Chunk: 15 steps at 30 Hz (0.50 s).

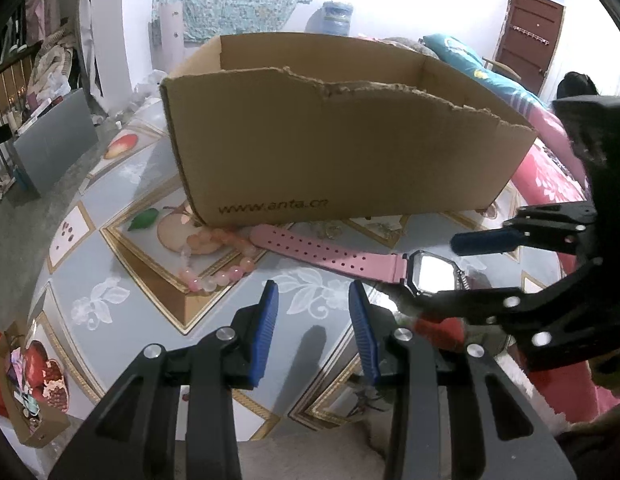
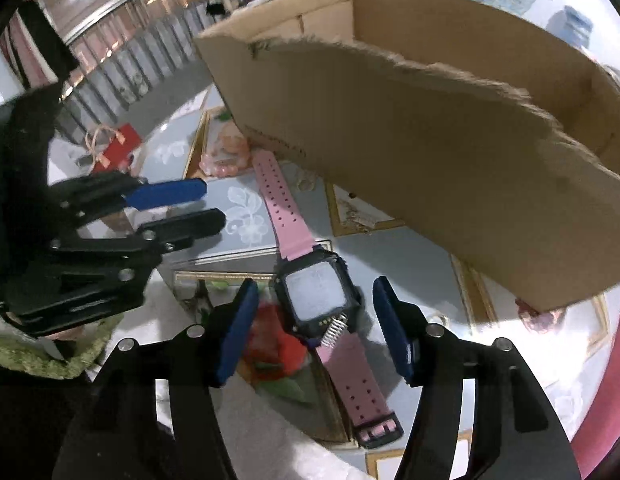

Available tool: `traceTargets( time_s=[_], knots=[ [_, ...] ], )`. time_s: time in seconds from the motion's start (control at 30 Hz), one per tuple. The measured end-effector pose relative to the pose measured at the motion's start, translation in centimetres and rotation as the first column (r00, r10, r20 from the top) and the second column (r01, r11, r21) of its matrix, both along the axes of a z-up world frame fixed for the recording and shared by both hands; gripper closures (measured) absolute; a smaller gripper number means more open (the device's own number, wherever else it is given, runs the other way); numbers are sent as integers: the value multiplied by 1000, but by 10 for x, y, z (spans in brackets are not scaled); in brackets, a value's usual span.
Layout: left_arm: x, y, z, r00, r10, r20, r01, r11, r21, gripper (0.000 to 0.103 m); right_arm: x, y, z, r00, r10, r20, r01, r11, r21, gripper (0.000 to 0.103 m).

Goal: Organize jewelry
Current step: 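Grasp the pink-strap smartwatch by its face with the right gripper, then lift the smartwatch with the right gripper while the left gripper grasps its strap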

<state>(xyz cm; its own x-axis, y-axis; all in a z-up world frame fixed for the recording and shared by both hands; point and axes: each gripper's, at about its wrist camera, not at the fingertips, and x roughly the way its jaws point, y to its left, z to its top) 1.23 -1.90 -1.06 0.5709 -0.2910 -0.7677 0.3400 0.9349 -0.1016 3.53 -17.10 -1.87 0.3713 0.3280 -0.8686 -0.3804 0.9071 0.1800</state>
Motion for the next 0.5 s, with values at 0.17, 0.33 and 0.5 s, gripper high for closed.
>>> traceTargets(
  time_s=[0.17,0.33,0.5],
  knots=[
    [6,-10,2,1000,-15,26,15,1000,1,68,-3,-13,0,998,-67,-3,67,997,28,52],
    [15,-24,4,997,-45,63,44,999,22,68,-6,-18,-5,997,-76,-33,77,996,50,81],
    [25,-33,-2,997,-50,58,47,998,53,68,-4,-15,-9,996,-74,-49,77,995,61,86]
  ],
)
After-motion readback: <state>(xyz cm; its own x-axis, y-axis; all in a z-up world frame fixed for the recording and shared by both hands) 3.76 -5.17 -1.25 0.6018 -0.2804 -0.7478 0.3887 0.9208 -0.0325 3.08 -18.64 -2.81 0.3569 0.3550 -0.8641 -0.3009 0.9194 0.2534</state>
